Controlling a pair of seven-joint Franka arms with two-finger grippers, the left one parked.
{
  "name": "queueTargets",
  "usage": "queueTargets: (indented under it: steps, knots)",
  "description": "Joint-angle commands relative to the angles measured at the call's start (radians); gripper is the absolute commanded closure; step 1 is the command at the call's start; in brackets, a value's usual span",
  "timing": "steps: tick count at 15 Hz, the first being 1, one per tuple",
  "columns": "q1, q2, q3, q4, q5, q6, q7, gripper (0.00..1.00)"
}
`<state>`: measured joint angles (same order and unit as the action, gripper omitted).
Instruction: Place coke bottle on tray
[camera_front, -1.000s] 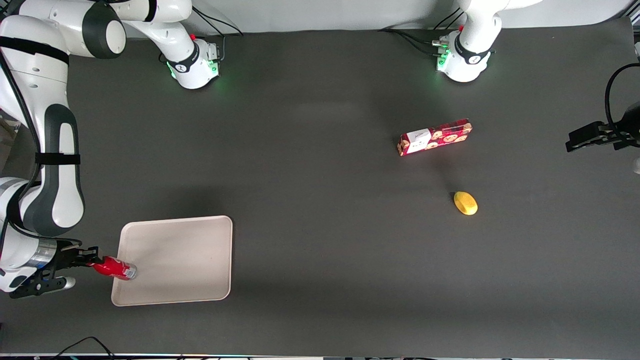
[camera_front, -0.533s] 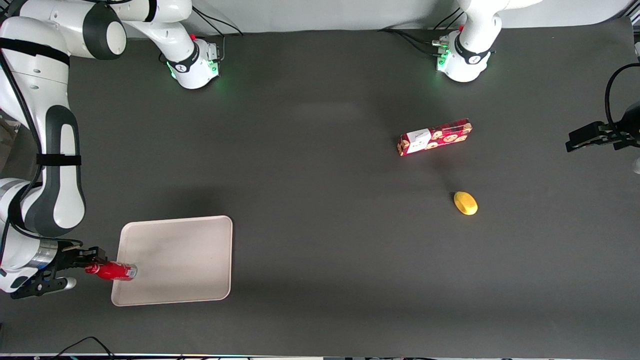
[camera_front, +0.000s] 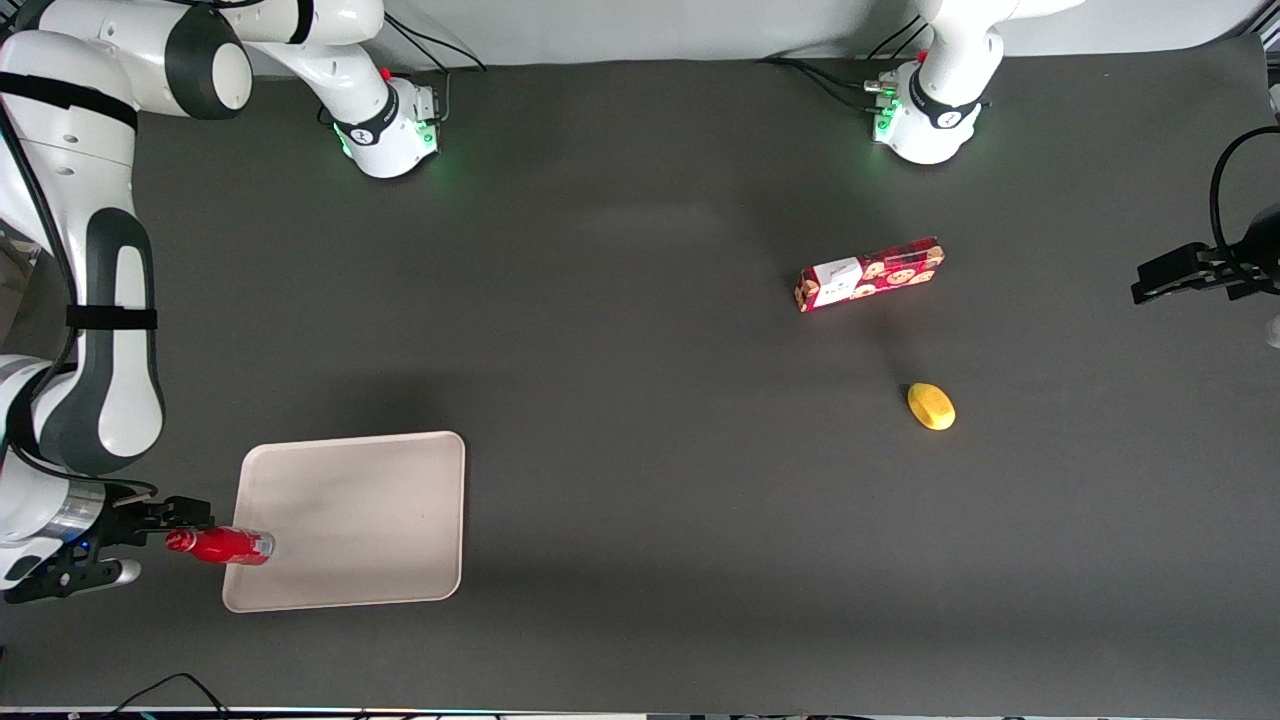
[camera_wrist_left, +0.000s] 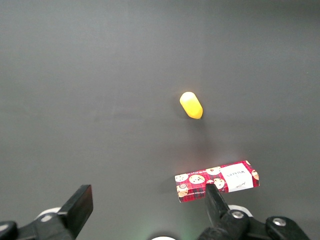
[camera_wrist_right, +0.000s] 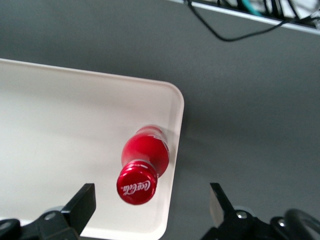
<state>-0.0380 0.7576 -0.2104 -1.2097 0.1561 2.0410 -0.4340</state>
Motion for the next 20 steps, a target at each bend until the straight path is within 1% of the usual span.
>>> queueTargets:
  steps: [1, 4, 5, 6, 7, 8, 11, 14, 16, 17, 20]
  knots:
    - [0.000, -0.105, 0.000, 0.004, 0.007, -0.076, 0.009, 0.00]
    - [-0.005, -0.231, 0.005, 0.004, 0.019, -0.200, 0.090, 0.00]
    - [-0.005, -0.271, 0.025, 0.002, 0.007, -0.258, 0.159, 0.00]
    - [-0.008, -0.311, 0.054, 0.002, -0.024, -0.310, 0.214, 0.00]
    - [-0.010, -0.355, 0.081, -0.001, -0.073, -0.368, 0.230, 0.00]
    - [-0.011, -0.394, 0.118, -0.007, -0.102, -0.419, 0.244, 0.00]
    - [-0.014, -0.529, 0.155, -0.054, -0.109, -0.560, 0.320, 0.00]
    - [-0.025, -0.681, 0.204, -0.203, -0.109, -0.565, 0.392, 0.00]
    - [-0.025, -0.737, 0.209, -0.270, -0.109, -0.559, 0.406, 0.00]
    - [-0.026, -0.770, 0.209, -0.324, -0.109, -0.536, 0.406, 0.00]
    - [-0.026, -0.903, 0.209, -0.561, -0.107, -0.374, 0.405, 0.00]
